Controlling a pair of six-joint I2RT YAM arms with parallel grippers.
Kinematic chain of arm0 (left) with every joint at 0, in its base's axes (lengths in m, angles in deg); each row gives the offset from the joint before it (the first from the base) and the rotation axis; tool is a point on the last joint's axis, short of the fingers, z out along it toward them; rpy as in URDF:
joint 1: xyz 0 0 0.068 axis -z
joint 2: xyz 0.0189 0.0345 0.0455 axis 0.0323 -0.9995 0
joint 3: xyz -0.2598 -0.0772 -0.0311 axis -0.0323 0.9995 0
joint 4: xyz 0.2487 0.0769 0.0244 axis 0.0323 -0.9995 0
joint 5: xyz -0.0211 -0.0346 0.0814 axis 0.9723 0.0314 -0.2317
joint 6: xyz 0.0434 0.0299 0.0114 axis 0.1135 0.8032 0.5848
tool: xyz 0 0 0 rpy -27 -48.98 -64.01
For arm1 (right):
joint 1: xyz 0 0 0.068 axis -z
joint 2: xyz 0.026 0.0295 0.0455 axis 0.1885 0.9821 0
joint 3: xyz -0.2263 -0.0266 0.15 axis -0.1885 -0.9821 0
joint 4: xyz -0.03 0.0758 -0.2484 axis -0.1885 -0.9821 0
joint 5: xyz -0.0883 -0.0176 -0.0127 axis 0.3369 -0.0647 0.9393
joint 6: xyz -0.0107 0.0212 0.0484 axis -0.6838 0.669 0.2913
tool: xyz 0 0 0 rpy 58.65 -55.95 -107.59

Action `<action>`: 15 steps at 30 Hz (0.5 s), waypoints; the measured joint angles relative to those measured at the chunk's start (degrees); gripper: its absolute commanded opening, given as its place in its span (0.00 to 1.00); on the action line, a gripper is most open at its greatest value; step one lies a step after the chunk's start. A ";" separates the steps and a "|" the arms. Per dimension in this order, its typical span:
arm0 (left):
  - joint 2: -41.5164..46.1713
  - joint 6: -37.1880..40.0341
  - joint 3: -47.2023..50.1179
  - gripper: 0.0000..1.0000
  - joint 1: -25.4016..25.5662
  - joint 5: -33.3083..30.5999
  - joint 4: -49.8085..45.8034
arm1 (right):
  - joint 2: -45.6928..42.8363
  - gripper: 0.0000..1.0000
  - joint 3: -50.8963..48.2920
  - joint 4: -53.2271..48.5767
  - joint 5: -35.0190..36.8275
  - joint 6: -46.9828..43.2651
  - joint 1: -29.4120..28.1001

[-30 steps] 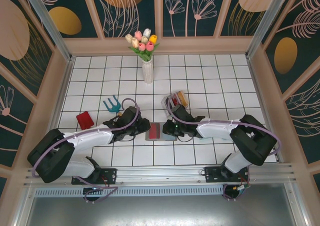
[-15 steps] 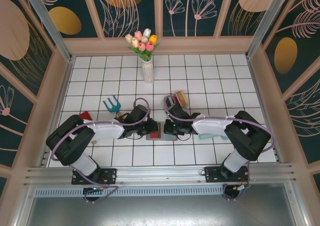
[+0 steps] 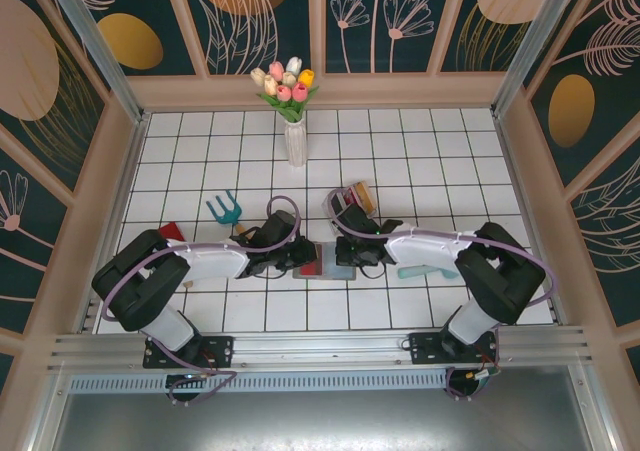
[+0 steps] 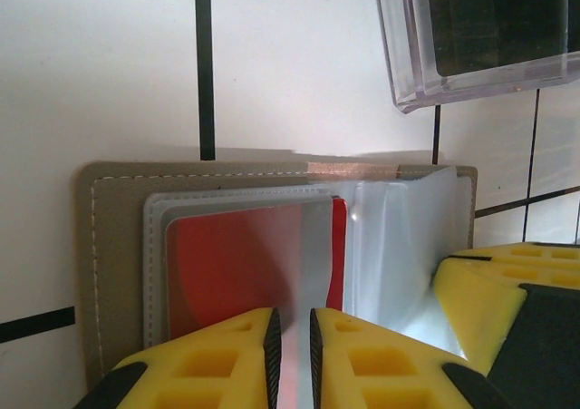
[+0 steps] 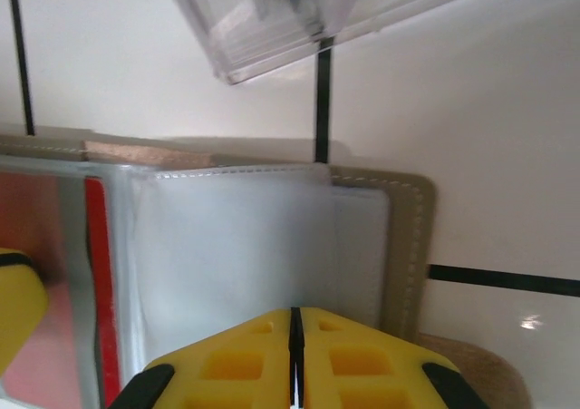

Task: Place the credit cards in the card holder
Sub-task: Touch the card holder at the center of the table, then pick up several credit cards from the storage box.

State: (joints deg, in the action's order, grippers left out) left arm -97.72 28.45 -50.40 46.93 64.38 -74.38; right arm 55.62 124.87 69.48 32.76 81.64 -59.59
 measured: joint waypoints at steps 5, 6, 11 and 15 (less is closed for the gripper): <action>1.05 0.28 0.00 0.26 -0.04 -0.66 -1.27 | -3.85 0.19 2.03 -4.90 2.93 -0.63 0.39; 1.42 0.39 0.00 0.27 -0.07 -0.87 -1.79 | -5.11 0.20 2.51 -5.57 3.63 -0.96 0.55; 3.87 0.46 -0.76 0.29 -0.07 -2.69 -5.88 | -11.78 0.17 4.44 -4.83 3.48 -3.69 4.31; 5.70 0.42 -3.26 0.30 -0.07 -5.60 -8.61 | -12.04 0.17 5.16 -4.20 2.78 -4.85 6.12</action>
State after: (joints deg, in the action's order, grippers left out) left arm -92.02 28.87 -53.66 46.86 58.78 -82.99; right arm 43.58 130.03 65.28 35.54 76.78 -53.47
